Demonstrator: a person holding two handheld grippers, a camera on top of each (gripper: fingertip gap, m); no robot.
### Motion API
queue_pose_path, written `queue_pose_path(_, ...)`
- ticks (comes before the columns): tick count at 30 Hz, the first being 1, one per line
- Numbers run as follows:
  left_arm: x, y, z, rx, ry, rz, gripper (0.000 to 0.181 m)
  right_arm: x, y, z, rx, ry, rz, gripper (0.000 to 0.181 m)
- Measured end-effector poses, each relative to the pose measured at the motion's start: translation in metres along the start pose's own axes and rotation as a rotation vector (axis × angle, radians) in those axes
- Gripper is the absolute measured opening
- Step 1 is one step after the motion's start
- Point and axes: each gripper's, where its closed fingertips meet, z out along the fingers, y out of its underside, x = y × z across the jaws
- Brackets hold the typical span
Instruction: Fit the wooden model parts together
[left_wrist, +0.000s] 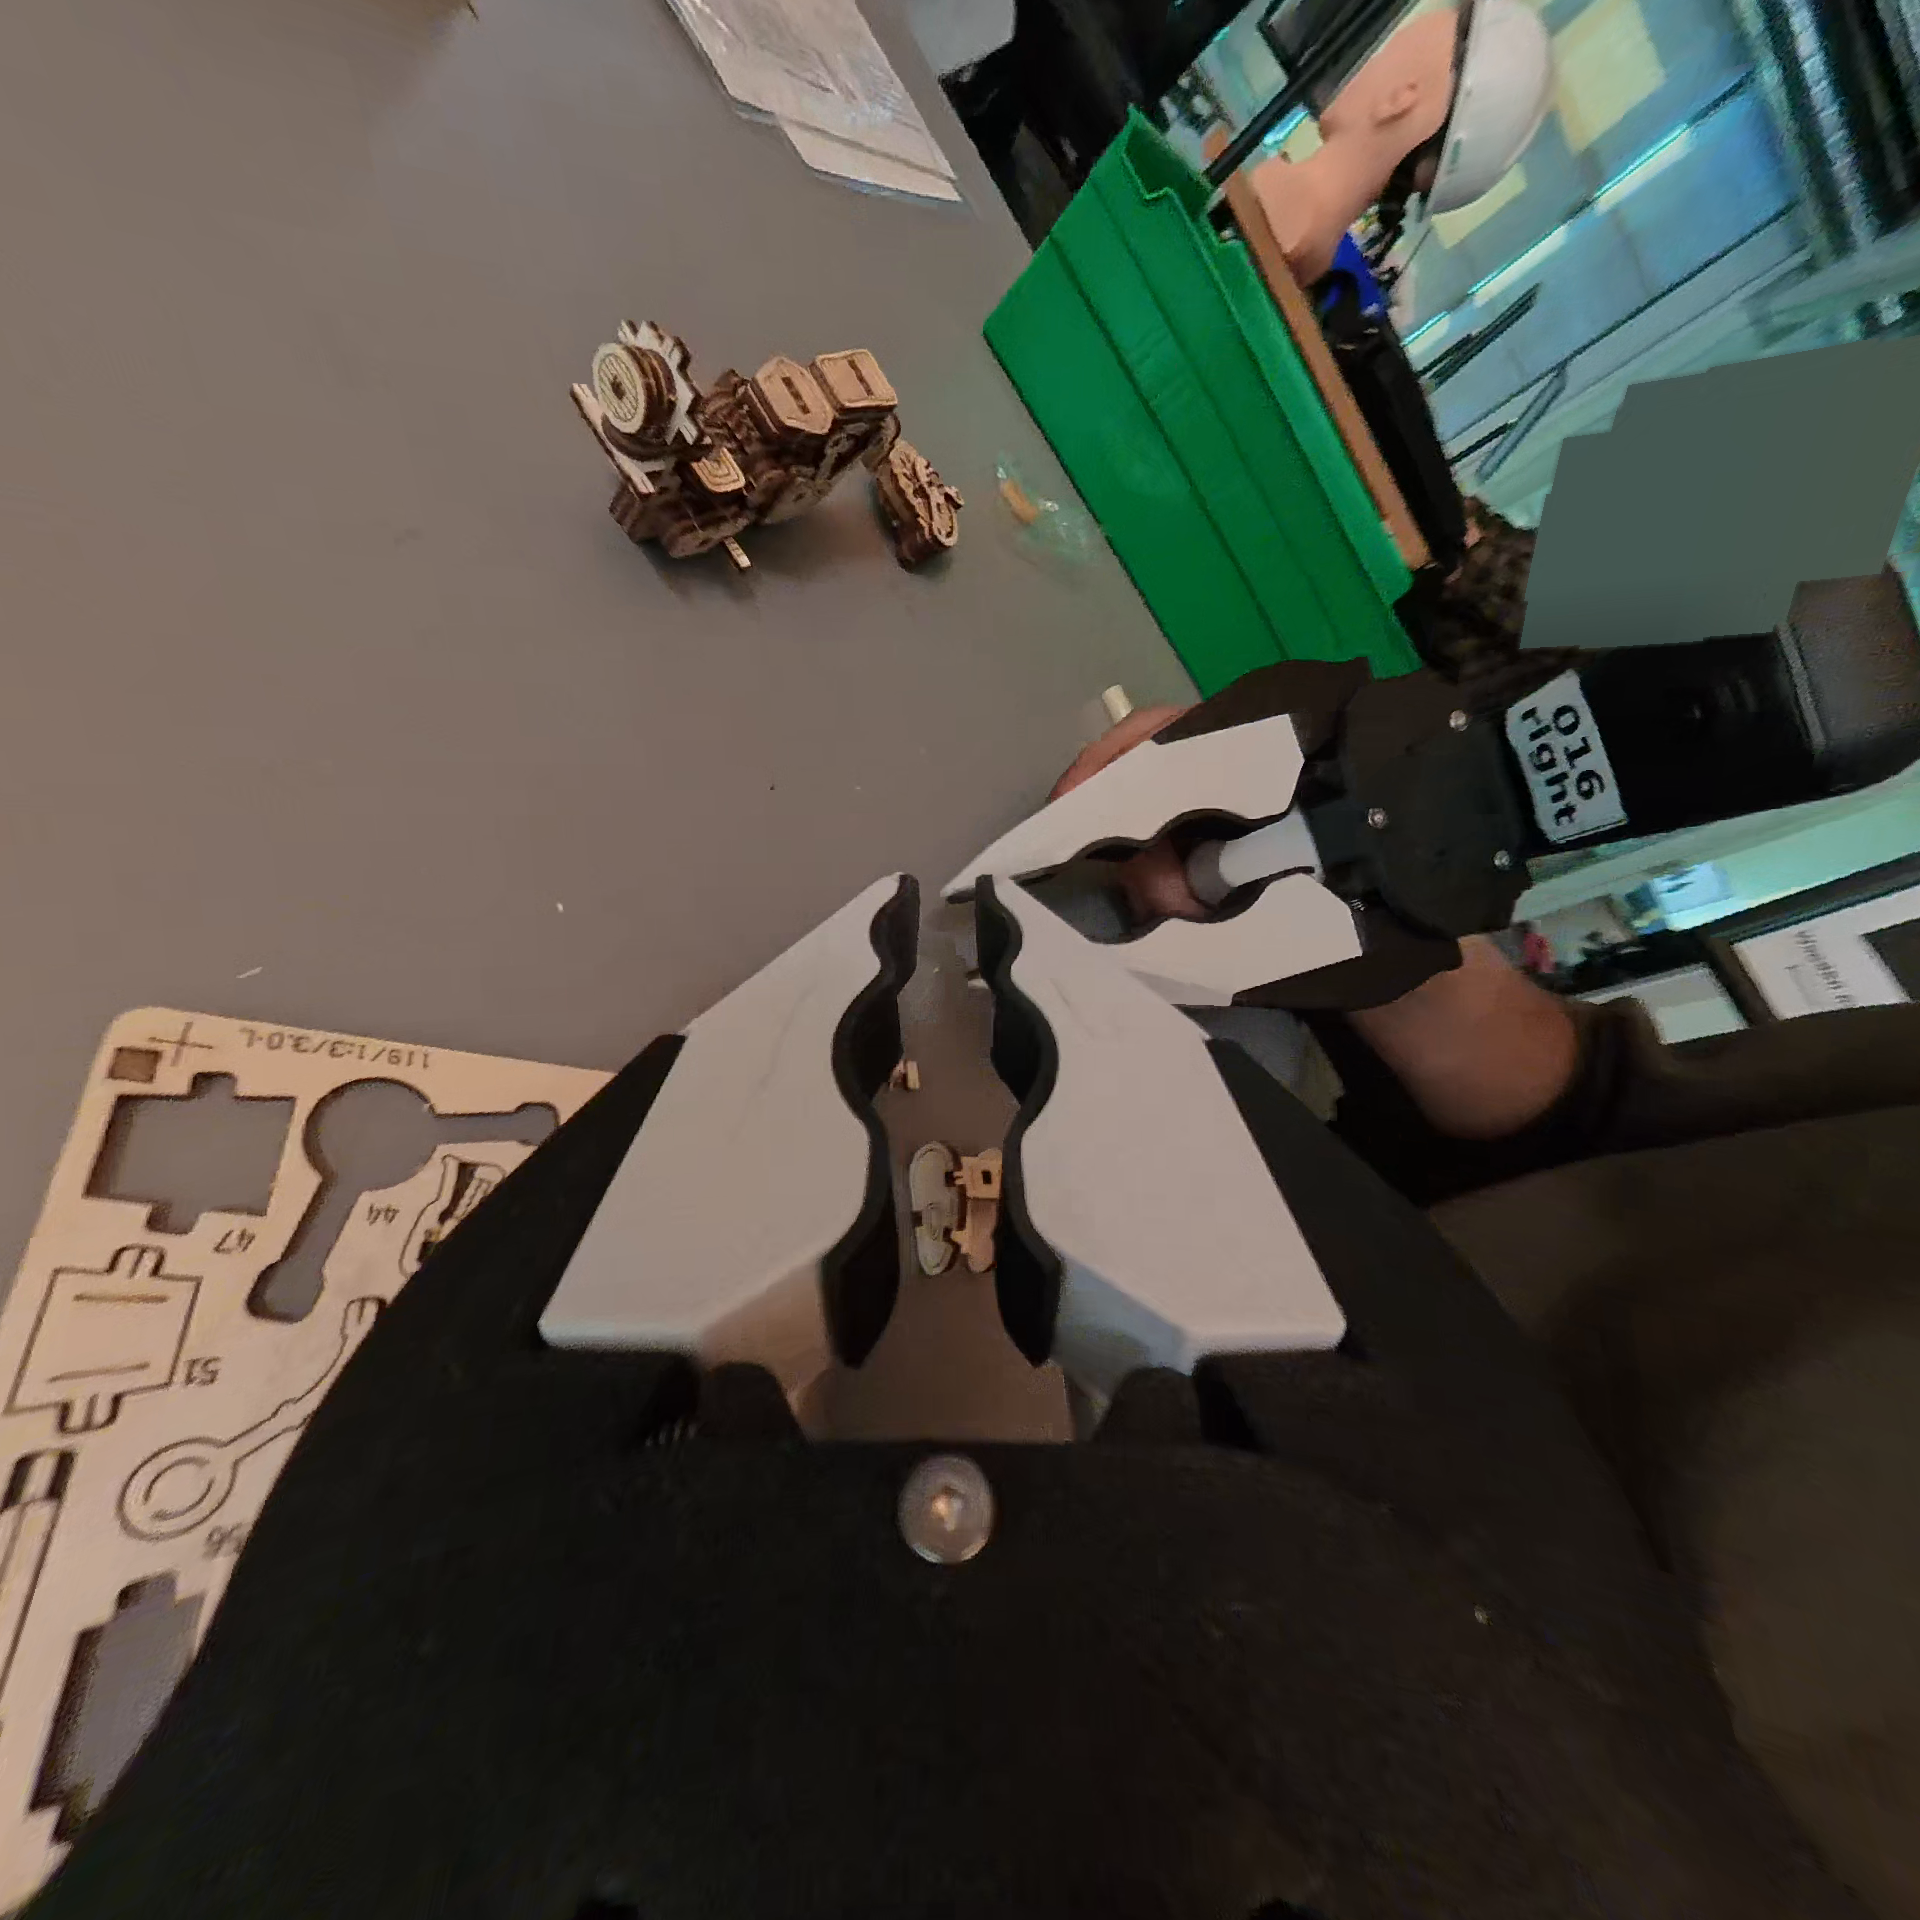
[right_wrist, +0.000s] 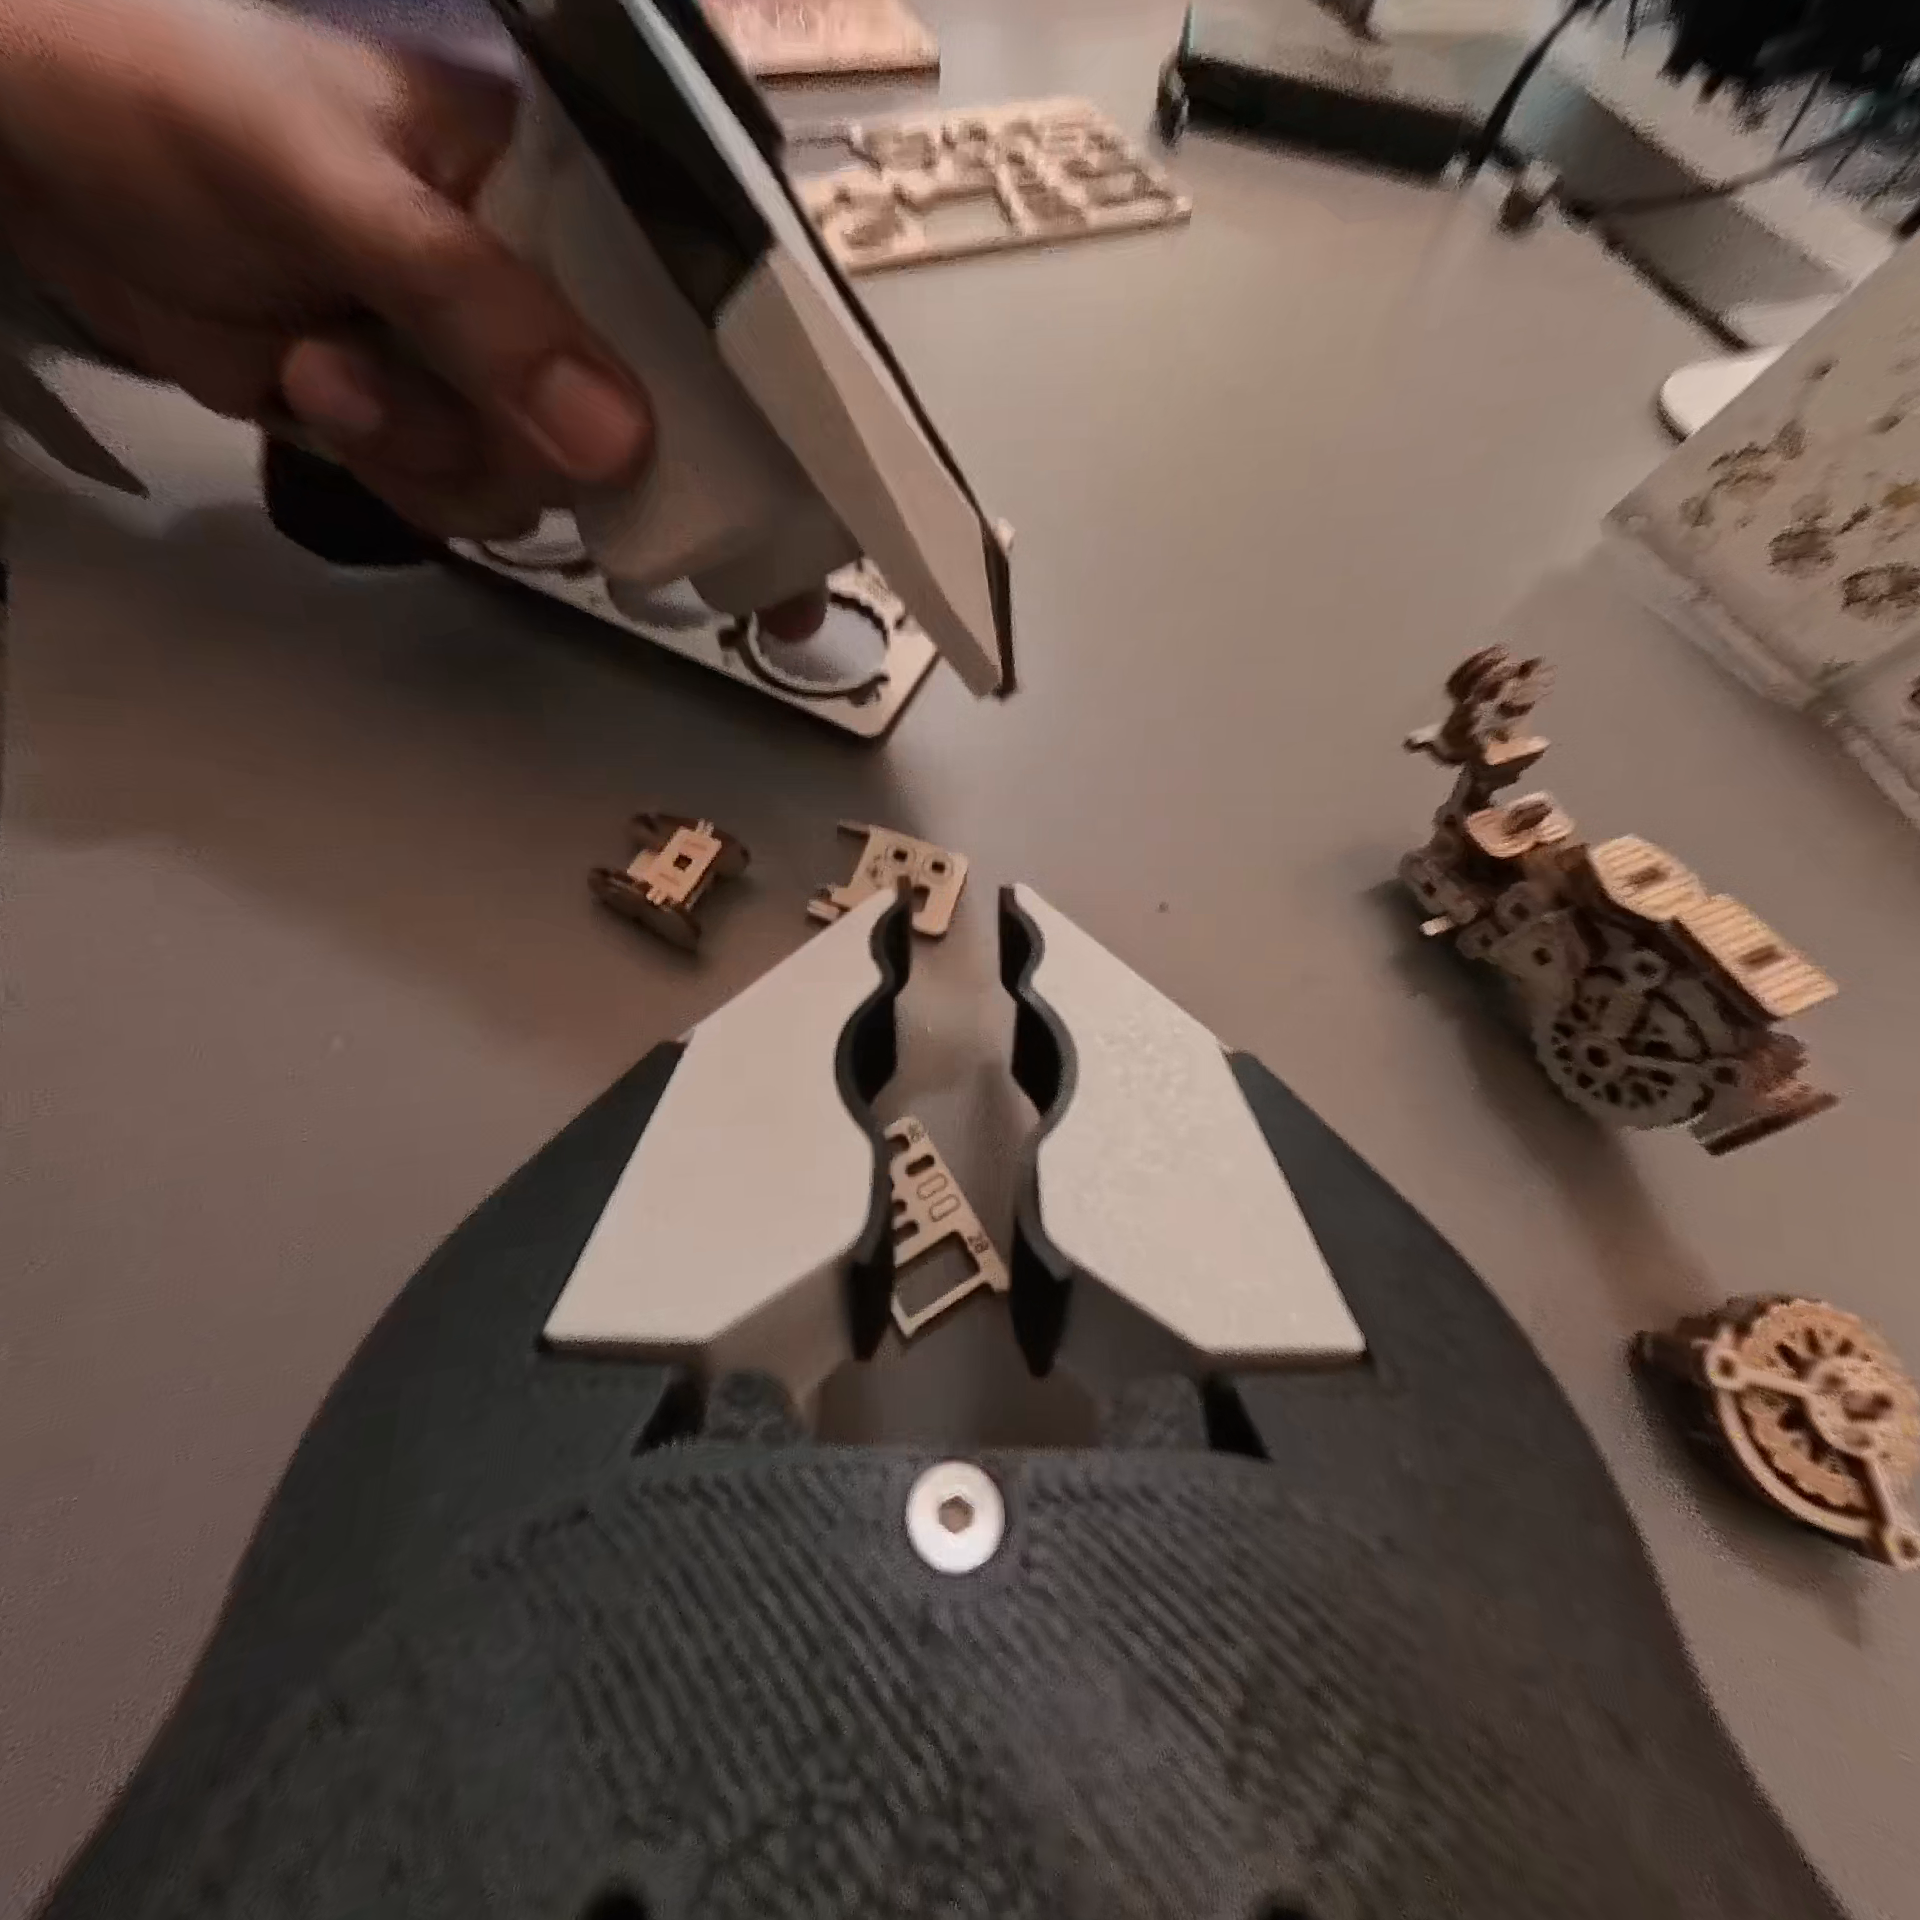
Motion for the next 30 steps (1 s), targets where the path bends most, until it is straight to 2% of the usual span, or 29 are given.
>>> queue_pose_path(3,-0.006,0.006,-0.008,0.003,-0.092,0.105,0.009,0.0,0.01,0.009,-0.084,-0.015,0.02,0.024)
queue_pose_path(5,-0.007,0.012,-0.018,0.022,-0.137,0.156,0.008,0.003,0.007,0.012,-0.076,-0.021,0.059,0.027)
queue_pose_path(9,0.011,0.023,-0.031,0.073,-0.056,0.105,0.006,-0.004,-0.004,0.02,-0.049,-0.104,0.21,0.023)
queue_pose_path(11,0.018,0.026,-0.034,0.086,-0.001,0.056,0.005,0.0,0.008,0.025,-0.126,-0.06,0.217,0.021)
queue_pose_path(16,0.013,0.029,-0.038,0.081,-0.002,0.064,0.001,0.032,0.011,0.022,-0.139,0.161,0.114,0.018)
queue_pose_path(21,0.014,0.028,-0.039,0.093,-0.012,0.081,0.0,0.022,0.002,0.017,-0.102,0.164,0.128,0.018)
queue_pose_path(26,0.015,0.03,-0.037,0.084,-0.023,0.104,0.0,0.022,0.016,0.019,-0.187,0.216,0.165,0.018)
queue_pose_path(30,0.013,0.031,-0.036,0.078,-0.035,0.115,0.0,0.036,0.027,0.004,-0.198,0.262,0.18,0.025)
